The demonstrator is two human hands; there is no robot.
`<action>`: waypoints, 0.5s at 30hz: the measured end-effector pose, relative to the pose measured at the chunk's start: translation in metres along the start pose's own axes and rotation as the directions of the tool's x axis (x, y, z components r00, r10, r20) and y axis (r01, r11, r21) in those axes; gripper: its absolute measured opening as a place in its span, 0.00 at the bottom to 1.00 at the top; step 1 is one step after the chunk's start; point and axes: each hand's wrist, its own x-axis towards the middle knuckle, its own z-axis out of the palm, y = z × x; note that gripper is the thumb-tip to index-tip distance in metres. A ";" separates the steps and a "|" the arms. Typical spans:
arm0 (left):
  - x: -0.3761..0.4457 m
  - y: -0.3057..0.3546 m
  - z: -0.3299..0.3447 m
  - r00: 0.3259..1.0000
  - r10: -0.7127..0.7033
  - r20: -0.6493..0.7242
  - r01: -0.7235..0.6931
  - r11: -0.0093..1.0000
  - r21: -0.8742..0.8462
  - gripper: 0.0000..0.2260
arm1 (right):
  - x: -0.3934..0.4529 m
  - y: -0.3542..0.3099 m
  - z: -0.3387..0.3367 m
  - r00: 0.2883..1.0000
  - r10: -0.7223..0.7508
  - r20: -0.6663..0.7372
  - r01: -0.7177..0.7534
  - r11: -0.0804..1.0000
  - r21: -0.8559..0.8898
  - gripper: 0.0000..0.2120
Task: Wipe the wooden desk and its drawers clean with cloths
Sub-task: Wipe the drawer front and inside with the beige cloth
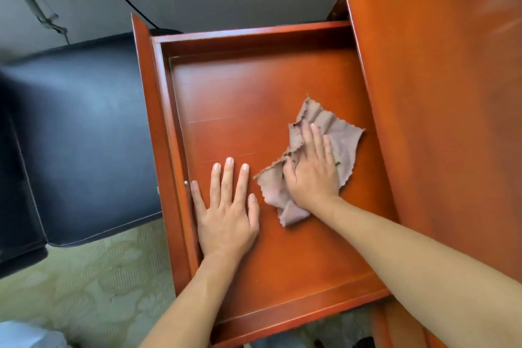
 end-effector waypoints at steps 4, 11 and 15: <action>-0.001 0.000 0.000 1.000 -0.011 0.003 0.012 1.000 -0.024 0.29 | 0.063 -0.040 -0.014 0.921 0.390 -0.005 -0.388 0.918 0.085 0.37; 0.000 0.003 -0.003 0.999 -0.035 0.036 0.035 0.999 0.000 0.24 | 0.079 -0.107 0.000 0.994 -0.029 -0.104 0.036 0.997 0.069 0.36; 0.002 0.002 -0.003 0.999 -0.025 0.037 0.025 1.000 0.003 0.22 | 0.067 -0.074 0.004 0.993 -0.085 -0.078 0.090 0.994 0.060 0.37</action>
